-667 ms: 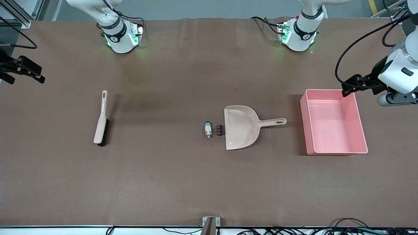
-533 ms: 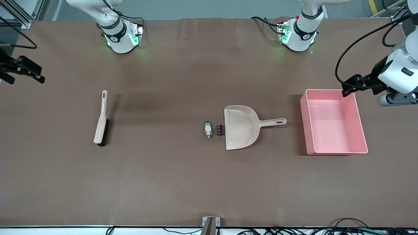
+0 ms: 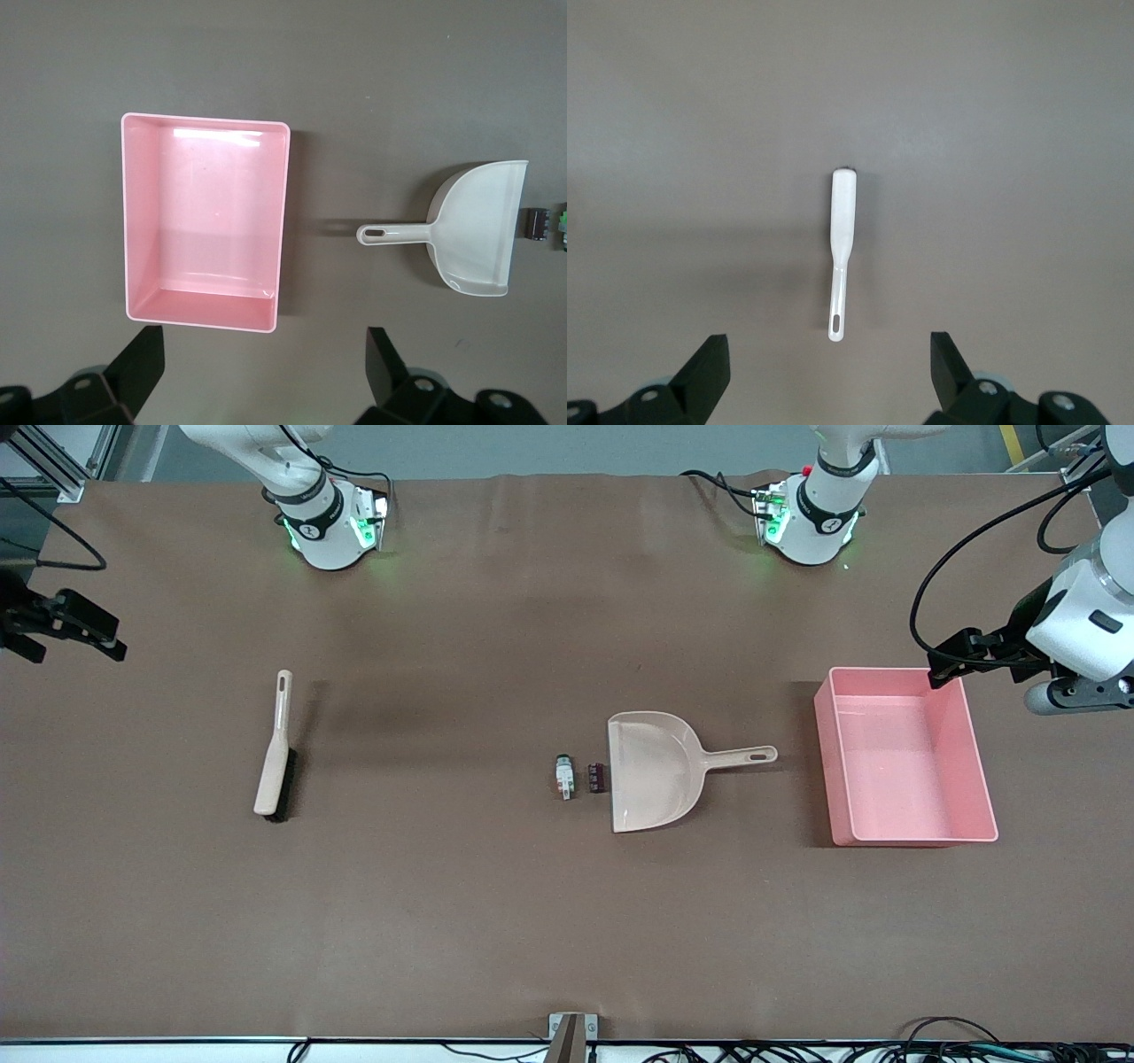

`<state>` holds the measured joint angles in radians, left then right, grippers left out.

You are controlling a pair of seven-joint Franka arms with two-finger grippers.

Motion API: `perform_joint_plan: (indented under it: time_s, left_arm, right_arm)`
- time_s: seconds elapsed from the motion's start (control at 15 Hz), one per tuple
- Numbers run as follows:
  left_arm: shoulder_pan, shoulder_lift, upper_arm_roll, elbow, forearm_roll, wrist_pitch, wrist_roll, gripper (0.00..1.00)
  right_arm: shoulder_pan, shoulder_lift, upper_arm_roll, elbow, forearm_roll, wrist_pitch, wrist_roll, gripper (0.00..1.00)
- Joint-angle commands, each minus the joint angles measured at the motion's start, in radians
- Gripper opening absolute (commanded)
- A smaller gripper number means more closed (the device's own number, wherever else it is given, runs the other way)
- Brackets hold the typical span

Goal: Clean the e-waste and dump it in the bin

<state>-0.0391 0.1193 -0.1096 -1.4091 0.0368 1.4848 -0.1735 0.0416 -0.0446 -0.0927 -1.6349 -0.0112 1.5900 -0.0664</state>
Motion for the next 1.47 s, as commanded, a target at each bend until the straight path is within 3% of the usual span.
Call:
perform_joint_plan:
  time_s: [0.0,0.33,0.53,0.67,0.93,1.2,1.4]
  left_arm:
    - [-0.013,-0.001,-0.005,-0.028,0.002,0.000,0.151,1.00]
    - [-0.018,0.019,-0.016,-0.109,0.015,0.034,0.557,0.99]
    - [-0.015,0.069,-0.018,-0.120,0.025,0.083,0.800,1.00]
    - [-0.013,0.065,-0.018,-0.198,0.029,0.202,0.958,1.00]
    - [-0.028,0.068,-0.053,-0.283,0.143,0.310,1.135,1.00]
    - [-0.037,0.117,-0.067,-0.347,0.141,0.428,1.325,1.00]
    - [-0.041,0.148,-0.105,-0.381,0.137,0.481,1.324,1.00]
  right_arm:
    - [-0.003,0.061,-0.004,-0.022,-0.009,0.030,0.007,1.00]
    - [-0.003,0.173,-0.002,-0.103,-0.006,0.149,0.010,1.00]
    - [-0.005,0.183,-0.001,-0.236,-0.003,0.286,0.010,1.00]
    - [-0.019,0.181,-0.001,-0.336,-0.001,0.381,0.010,1.00]
    - [-0.017,0.177,0.001,-0.486,0.007,0.568,0.011,1.00]
    - [-0.014,0.178,-0.001,-0.652,0.030,0.795,0.011,1.00]
    - [-0.012,0.187,0.001,-0.692,0.030,0.881,0.011,1.00]
